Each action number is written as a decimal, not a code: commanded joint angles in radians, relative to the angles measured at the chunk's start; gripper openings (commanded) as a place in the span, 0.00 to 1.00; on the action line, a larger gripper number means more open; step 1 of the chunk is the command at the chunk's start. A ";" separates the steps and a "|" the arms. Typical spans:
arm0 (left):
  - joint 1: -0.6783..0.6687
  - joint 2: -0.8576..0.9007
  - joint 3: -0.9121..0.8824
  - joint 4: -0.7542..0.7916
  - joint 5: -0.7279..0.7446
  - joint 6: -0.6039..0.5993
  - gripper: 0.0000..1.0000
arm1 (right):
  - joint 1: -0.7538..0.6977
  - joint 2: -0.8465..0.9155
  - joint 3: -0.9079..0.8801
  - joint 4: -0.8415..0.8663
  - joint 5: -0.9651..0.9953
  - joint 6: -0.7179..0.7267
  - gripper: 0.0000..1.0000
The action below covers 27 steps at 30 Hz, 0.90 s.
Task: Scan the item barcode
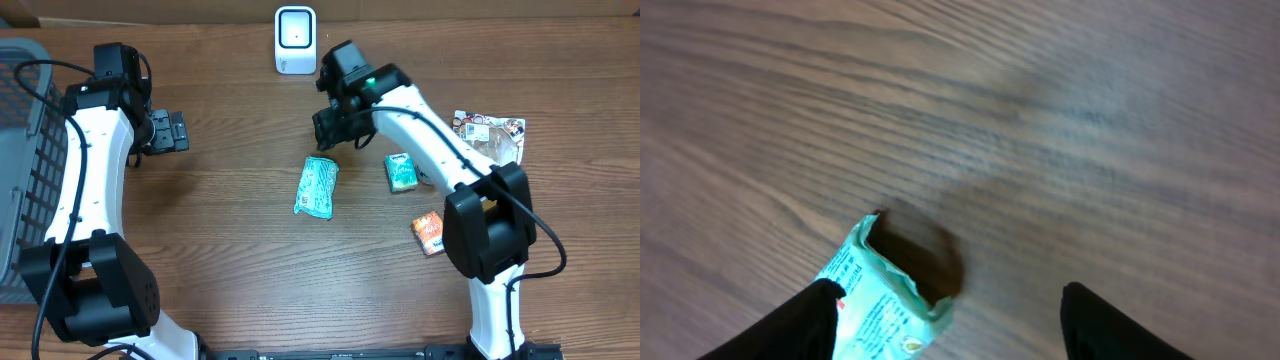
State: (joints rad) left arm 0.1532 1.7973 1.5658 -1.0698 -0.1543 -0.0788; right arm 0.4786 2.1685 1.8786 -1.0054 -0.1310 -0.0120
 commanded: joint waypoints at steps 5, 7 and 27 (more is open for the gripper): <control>0.003 0.002 0.006 0.001 -0.003 -0.003 0.99 | -0.012 -0.010 0.017 0.031 -0.145 -0.273 0.66; 0.003 0.002 0.006 0.001 -0.002 -0.003 1.00 | -0.006 -0.009 0.001 0.035 -0.158 -0.310 0.63; 0.003 0.002 0.006 0.001 -0.002 -0.003 0.99 | 0.138 0.140 -0.027 0.157 -0.067 0.081 0.04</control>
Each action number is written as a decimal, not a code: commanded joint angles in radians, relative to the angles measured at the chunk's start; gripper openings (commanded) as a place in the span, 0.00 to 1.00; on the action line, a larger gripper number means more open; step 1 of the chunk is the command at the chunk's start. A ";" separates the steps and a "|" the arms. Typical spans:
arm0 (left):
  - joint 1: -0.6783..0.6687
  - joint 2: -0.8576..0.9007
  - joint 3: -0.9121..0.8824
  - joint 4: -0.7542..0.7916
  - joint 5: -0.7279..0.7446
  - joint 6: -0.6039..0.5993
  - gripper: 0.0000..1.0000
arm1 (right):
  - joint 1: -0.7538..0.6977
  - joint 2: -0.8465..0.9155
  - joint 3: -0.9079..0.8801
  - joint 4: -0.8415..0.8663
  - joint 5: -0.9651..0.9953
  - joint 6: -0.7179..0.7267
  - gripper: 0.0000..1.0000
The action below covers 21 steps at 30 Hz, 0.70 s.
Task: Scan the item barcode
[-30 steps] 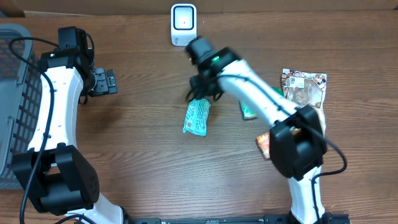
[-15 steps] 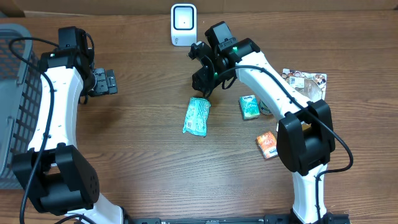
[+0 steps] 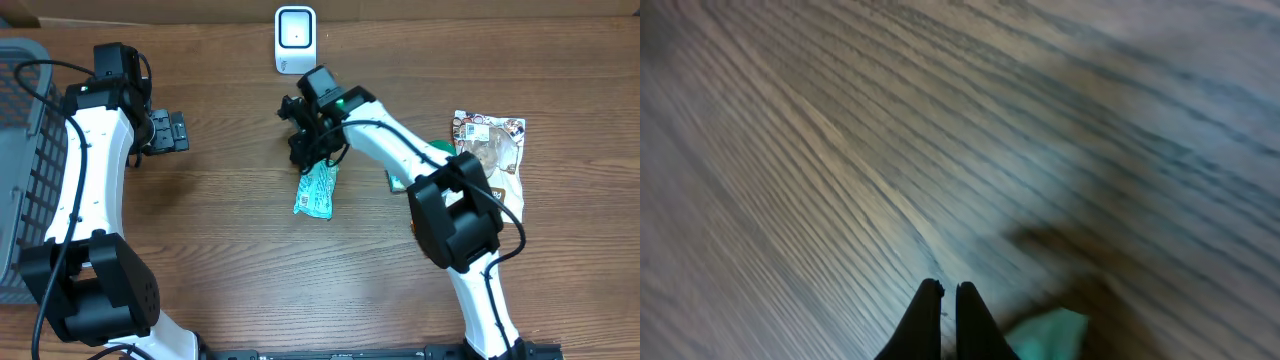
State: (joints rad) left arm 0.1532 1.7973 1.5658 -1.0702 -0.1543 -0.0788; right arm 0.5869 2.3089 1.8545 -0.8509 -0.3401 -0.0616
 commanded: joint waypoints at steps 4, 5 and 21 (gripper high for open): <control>0.003 0.002 0.006 0.001 -0.003 -0.003 1.00 | 0.043 -0.001 -0.003 -0.056 0.392 0.240 0.04; 0.003 0.002 0.006 0.001 -0.003 -0.003 1.00 | 0.034 -0.001 -0.003 -0.080 0.453 0.254 0.04; 0.003 0.002 0.006 0.002 -0.003 -0.003 0.99 | -0.192 -0.005 0.215 -0.486 0.151 0.227 0.32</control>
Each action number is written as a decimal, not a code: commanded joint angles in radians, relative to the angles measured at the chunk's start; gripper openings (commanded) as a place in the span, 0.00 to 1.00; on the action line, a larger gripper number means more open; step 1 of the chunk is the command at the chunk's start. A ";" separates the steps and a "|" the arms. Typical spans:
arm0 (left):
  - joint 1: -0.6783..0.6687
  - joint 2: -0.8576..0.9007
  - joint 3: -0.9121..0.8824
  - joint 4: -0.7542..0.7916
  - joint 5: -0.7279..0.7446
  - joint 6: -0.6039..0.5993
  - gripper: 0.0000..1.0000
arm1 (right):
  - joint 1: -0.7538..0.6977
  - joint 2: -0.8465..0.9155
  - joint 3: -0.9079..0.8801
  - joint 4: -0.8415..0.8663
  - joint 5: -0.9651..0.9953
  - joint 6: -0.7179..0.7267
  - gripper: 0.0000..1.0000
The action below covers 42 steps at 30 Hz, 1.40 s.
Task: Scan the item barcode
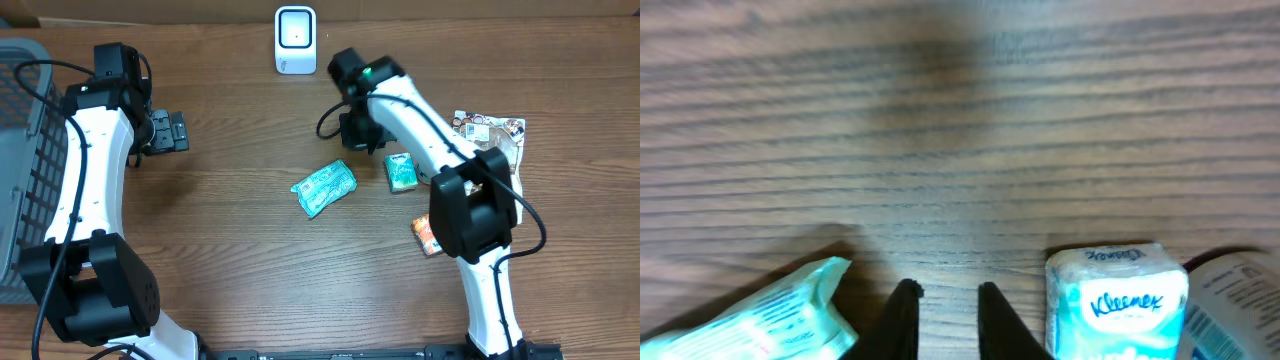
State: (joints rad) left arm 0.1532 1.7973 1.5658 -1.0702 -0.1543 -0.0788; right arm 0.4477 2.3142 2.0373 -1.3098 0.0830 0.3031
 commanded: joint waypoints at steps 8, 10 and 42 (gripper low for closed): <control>0.003 0.002 0.006 0.002 -0.003 -0.003 1.00 | -0.115 -0.010 -0.145 0.043 -0.560 -0.312 0.47; 0.003 0.002 0.006 0.002 -0.003 -0.003 1.00 | -0.106 -0.010 -0.193 0.085 -0.560 -0.312 0.47; 0.003 0.002 0.006 0.002 -0.003 -0.003 1.00 | -0.011 -0.160 -0.424 0.249 -0.589 -0.281 0.51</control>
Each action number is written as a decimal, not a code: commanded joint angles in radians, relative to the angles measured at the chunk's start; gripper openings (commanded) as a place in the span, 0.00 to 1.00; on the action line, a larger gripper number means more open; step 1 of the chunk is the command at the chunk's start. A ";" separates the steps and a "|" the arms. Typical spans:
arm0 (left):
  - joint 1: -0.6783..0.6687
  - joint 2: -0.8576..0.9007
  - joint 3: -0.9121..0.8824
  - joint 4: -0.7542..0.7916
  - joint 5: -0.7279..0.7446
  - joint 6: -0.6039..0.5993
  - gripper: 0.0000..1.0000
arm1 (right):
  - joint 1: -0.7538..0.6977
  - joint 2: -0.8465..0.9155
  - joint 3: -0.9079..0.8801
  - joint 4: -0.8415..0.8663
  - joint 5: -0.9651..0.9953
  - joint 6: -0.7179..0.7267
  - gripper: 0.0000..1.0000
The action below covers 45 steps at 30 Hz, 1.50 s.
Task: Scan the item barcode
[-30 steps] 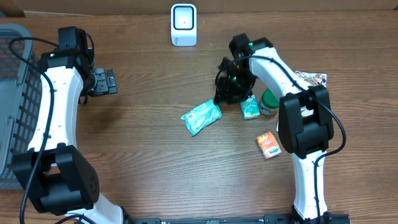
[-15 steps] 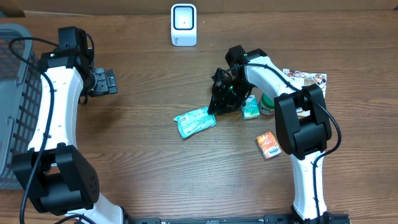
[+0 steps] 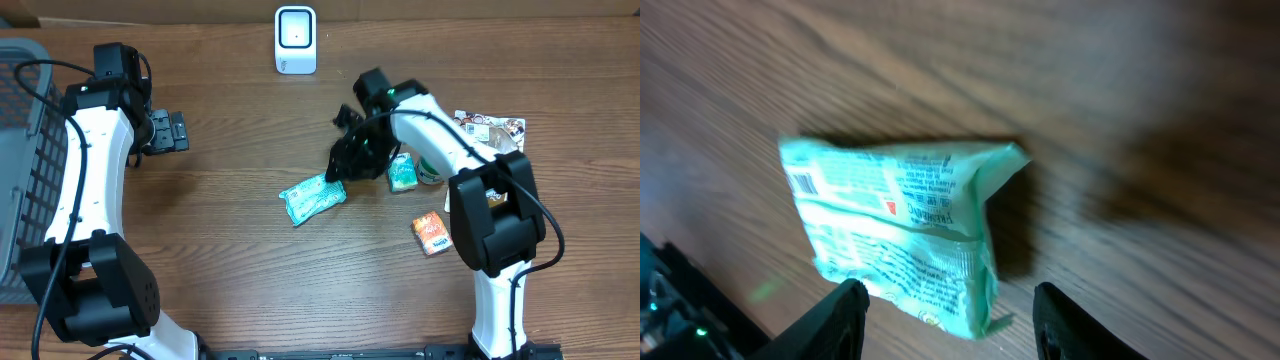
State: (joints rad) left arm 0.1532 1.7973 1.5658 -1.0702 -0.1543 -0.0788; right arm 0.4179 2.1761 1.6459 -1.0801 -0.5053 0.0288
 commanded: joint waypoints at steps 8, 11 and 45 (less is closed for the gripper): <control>0.003 0.002 0.006 0.001 -0.003 -0.003 1.00 | 0.019 -0.022 -0.187 0.204 0.026 0.001 0.40; 0.003 0.002 0.006 0.001 -0.003 -0.003 1.00 | 0.019 -0.022 -0.200 0.217 0.014 0.000 0.22; 0.003 0.002 0.006 0.002 -0.003 -0.003 1.00 | -0.033 -0.386 -0.046 0.008 -0.125 0.034 0.04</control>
State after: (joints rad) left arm 0.1532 1.7973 1.5658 -1.0702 -0.1543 -0.0788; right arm 0.4156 1.8336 1.5745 -1.0912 -0.6029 0.0235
